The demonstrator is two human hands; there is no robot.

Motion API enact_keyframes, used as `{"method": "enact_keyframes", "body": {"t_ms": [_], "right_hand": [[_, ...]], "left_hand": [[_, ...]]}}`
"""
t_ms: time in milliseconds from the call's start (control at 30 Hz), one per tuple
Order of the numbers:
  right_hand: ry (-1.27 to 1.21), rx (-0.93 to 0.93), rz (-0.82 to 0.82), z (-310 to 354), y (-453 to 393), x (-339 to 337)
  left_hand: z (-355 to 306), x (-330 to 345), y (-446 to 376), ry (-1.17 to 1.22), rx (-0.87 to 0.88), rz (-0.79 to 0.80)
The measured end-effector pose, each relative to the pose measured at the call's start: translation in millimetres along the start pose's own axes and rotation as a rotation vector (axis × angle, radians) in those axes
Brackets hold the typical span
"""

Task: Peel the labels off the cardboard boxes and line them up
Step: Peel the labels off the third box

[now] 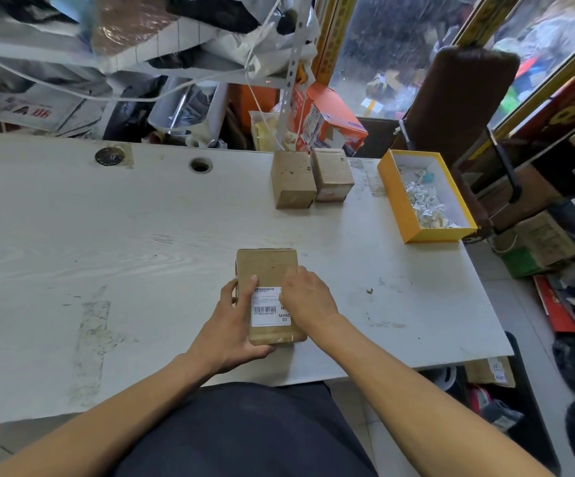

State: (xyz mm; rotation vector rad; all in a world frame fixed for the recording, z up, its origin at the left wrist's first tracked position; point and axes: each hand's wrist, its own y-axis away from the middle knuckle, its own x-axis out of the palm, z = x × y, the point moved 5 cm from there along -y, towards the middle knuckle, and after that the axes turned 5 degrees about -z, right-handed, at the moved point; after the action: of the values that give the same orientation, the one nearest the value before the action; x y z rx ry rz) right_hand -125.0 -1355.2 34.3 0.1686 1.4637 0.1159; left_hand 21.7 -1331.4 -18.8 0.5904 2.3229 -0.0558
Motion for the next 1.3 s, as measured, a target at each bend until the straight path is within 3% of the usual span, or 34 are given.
{"method": "enact_keyframes", "body": {"t_ms": [200,300,500,1000,1133,1300], "right_hand": [[-0.025,-0.069,-0.176,-2,3,-2],[-0.139,-0.027,-0.078,-10,2,4],[-0.455,0.024,-0.198,-29,5,7],[-0.536,-0.024,-0.061,-37,-4,11],[-0.624,0.031,-0.109,-43,-1,14],[-0.692,0.095,-0.131,-59,6,14]], "left_hand": [[0,0,0,-0.007,0.002,-0.002],[1,0,0,-0.007,-0.001,-0.006],[2,2,0,0.006,-0.017,-0.013],[-2,-5,0,-0.059,0.031,-0.045],[-4,-16,-2,-0.146,0.113,-0.144],[-9,-8,-3,-0.057,0.237,-0.189]]}}
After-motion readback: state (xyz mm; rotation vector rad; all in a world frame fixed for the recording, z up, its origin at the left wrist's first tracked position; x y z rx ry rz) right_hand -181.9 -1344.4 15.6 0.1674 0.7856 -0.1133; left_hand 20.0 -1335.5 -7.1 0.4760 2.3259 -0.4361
